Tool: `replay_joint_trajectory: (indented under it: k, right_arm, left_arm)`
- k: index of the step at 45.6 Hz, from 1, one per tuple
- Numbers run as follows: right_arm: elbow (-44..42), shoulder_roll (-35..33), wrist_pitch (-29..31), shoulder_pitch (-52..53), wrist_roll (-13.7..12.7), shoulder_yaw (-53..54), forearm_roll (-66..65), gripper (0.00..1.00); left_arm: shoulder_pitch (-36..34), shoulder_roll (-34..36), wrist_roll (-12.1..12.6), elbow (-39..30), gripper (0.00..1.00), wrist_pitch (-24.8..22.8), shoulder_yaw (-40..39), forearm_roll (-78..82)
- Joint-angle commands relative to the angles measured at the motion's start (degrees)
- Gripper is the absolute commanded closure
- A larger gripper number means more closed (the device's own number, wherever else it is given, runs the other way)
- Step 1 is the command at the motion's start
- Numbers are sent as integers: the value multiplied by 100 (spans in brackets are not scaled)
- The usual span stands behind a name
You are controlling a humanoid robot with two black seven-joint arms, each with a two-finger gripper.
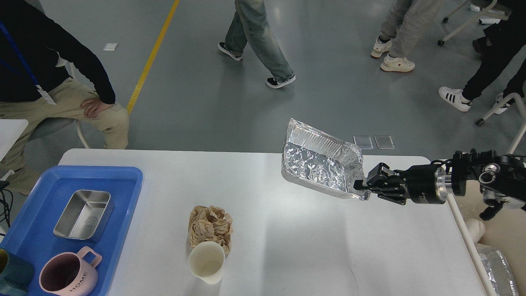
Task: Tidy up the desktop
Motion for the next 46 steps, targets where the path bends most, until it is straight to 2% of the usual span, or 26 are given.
replay_joint_trajectory:
  k: [1,5,10,16,20,28,41,46]
  right_arm:
    - [0,67,2,1,5,28,-10,100]
    - [0,146,-6,1,5,36,-10,100]
    - [9,199,-6,1,-4,107,-10,100]
    - [9,278,-6,10,-4,150,-10,100]
    - [9,278,-6,10,-4,177,-10,100]
    - [9,270,2,18,5,203,-10,100]
    - [9,261,20,71,-4,177,-19,100]
    - [18,270,20,71,-4,186,-19,100]
  left_arm:
    - [-13,1086,-15,-90,3,-353,196,81]
    - [-22,1692,-16,-248,3,-424,161,73]
    - [-57,2325,-7,-792,2,-327,161,73]
    - [-66,2897,-42,-1408,3,-28,196,81]
    - [-83,3073,-112,-1453,3,16,179,55]
    - [-127,2898,-139,-1444,3,297,214,64]
    - [-92,2037,-200,-970,2,341,399,81]
    - [-84,1747,-375,-715,2,464,407,108]
